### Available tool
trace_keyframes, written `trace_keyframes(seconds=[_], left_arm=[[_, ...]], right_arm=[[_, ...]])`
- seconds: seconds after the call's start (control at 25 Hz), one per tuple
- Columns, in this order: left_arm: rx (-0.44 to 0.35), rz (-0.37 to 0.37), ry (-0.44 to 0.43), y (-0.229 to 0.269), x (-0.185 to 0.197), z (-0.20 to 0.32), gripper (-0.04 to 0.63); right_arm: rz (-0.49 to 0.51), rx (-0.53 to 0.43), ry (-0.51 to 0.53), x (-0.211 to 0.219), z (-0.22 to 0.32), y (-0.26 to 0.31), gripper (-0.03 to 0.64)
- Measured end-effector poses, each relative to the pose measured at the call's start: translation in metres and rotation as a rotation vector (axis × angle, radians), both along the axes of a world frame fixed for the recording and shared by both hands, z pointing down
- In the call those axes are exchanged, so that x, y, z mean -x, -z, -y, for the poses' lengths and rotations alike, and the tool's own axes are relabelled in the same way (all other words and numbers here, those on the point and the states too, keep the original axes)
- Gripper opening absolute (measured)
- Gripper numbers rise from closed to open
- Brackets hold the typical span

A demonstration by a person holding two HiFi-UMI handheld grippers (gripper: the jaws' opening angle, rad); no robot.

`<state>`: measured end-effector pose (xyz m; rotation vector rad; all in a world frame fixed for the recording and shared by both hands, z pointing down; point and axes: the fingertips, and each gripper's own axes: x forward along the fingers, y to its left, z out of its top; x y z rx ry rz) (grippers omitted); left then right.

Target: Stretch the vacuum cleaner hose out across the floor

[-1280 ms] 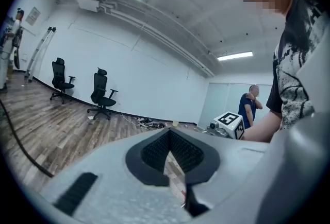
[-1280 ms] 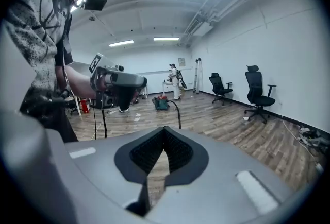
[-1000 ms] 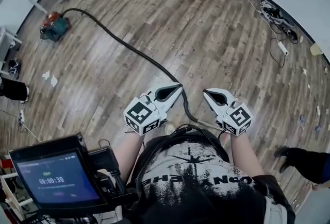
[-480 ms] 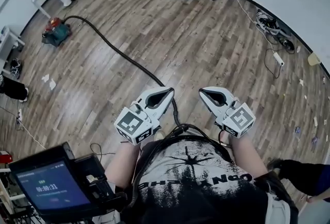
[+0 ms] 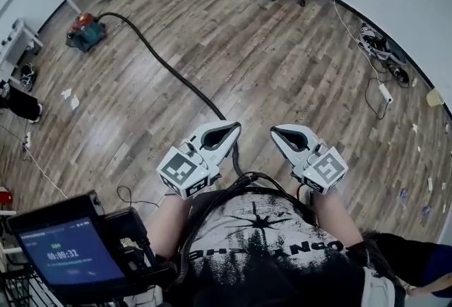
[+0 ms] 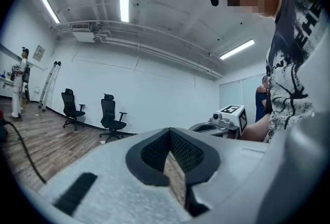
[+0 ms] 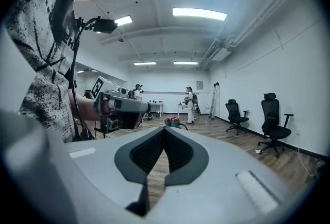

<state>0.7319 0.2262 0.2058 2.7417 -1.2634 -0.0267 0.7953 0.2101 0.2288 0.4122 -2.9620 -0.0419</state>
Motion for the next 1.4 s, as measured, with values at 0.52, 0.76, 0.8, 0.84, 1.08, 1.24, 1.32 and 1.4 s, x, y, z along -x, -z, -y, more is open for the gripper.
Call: trace_keyframes(seconds=[0.52,0.76,0.8,0.84,1.08,1.24,1.32,1.4], left_arm=[[0.015,0.009,-0.008,0.002,-0.002,0.002,0.000],[0.015,0.006,-0.011,0.000,0.000,0.000,0.000],[0.016,0.007,-0.011,-0.001,0.001,0.000,0.000],[0.016,0.008,-0.011,-0.002,0.001,0.000,0.000],[0.023,0.006,-0.014,-0.002,0.000,0.001,0.000],[0.028,0.005,-0.013,-0.003,0.001,-0.002,0.000],[0.028,-0.001,-0.014,-0.004,-0.001,-0.004,0.000],[0.031,-0.019,-0.020,-0.004,-0.003,-0.005,0.000]], right_arm=[[0.023,-0.009,-0.004,-0.004,-0.002,-0.001,0.006],[0.017,-0.024,-0.009,0.000,-0.004,-0.004,0.006],[0.016,-0.025,-0.008,0.002,-0.004,-0.004,0.006],[0.015,-0.027,-0.006,0.003,-0.004,-0.005,0.006],[0.016,-0.036,-0.006,0.003,-0.001,-0.001,0.006],[0.043,-0.055,0.002,0.006,-0.004,0.003,0.006],[0.036,-0.051,0.003,0.005,-0.007,0.001,0.006],[0.029,-0.053,0.006,0.004,-0.010,0.000,0.006]])
